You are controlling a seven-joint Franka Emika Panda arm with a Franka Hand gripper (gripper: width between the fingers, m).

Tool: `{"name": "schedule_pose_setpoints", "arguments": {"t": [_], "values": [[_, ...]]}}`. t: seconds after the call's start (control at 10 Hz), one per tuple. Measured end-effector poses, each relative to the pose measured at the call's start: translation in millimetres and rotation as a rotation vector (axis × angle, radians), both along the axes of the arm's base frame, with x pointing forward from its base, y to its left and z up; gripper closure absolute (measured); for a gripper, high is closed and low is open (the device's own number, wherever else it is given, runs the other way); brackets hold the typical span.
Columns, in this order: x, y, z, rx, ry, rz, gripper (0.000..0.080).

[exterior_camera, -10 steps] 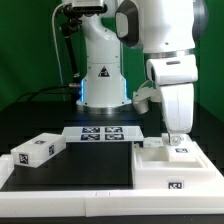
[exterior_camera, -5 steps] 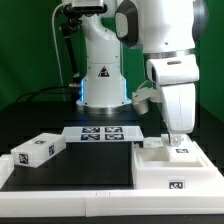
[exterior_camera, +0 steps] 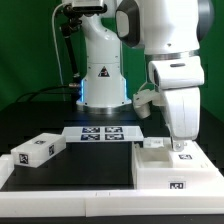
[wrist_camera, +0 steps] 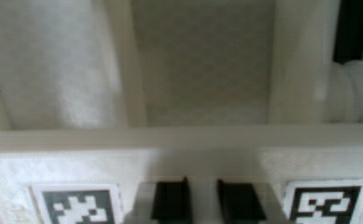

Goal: Assemble cabinet

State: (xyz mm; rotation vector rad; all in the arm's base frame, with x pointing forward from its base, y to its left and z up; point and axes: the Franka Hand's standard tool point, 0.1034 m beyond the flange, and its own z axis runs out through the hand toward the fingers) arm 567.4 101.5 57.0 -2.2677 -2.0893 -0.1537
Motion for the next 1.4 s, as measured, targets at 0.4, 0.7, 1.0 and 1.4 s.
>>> {"name": "schedule_pose_setpoints", "arguments": {"t": [0.4, 0.7, 1.0, 1.4], "values": [[13.8, -0.7, -1.6, -0.001, 0.026, 0.026, 0.0729], [13.9, 0.1, -1.3, -0.004, 0.037, 0.034, 0.0729], [11.7, -1.2, 0.0, -0.006, 0.037, 0.033, 0.0728], [7.7, -3.7, 8.3, -0.015, 0.028, 0.033, 0.0215]]}}
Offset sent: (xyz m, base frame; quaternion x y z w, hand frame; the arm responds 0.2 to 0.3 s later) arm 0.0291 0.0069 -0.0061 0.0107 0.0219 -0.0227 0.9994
